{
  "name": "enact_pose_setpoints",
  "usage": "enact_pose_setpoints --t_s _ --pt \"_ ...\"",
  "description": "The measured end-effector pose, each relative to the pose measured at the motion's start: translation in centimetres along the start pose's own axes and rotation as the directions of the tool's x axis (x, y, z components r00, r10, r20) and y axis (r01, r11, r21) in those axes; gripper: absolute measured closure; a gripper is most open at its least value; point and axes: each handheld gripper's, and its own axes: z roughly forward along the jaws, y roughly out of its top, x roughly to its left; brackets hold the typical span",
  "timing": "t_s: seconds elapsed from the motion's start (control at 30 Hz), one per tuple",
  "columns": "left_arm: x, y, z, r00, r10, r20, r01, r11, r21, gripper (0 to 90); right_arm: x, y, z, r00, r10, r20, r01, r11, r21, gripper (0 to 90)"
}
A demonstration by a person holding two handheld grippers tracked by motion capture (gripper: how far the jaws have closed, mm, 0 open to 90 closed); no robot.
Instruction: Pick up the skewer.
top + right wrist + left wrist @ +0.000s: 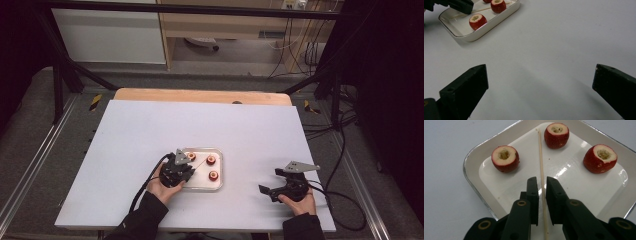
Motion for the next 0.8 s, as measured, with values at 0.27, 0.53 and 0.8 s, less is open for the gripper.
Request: enact_pose_setpoints --t_s 0.27,0.53,0.8 --pt "-0.3 -0.3 0.1 0.9990 -0.040 -0.017 0.040 0.9989 -0.026 87.7 0.0 0.0 0.0 1.0000 0.000 -0.003 0.000 1.000 -0.005 0.8" --pt "-0.2 -0.6 0.0 0.9973 -0.073 0.002 0.073 0.9962 -0.047 88.5 0.1 0.0 0.1 1.0000 0.003 -0.006 -0.003 1.000 -0.003 0.9" --pt "0.3 -0.4 -1.2 0.9963 -0.084 0.022 0.085 0.9918 -0.095 88.5 0.1 0.0 0.1 1.0000 0.001 -0.008 -0.001 1.000 0.001 0.9"
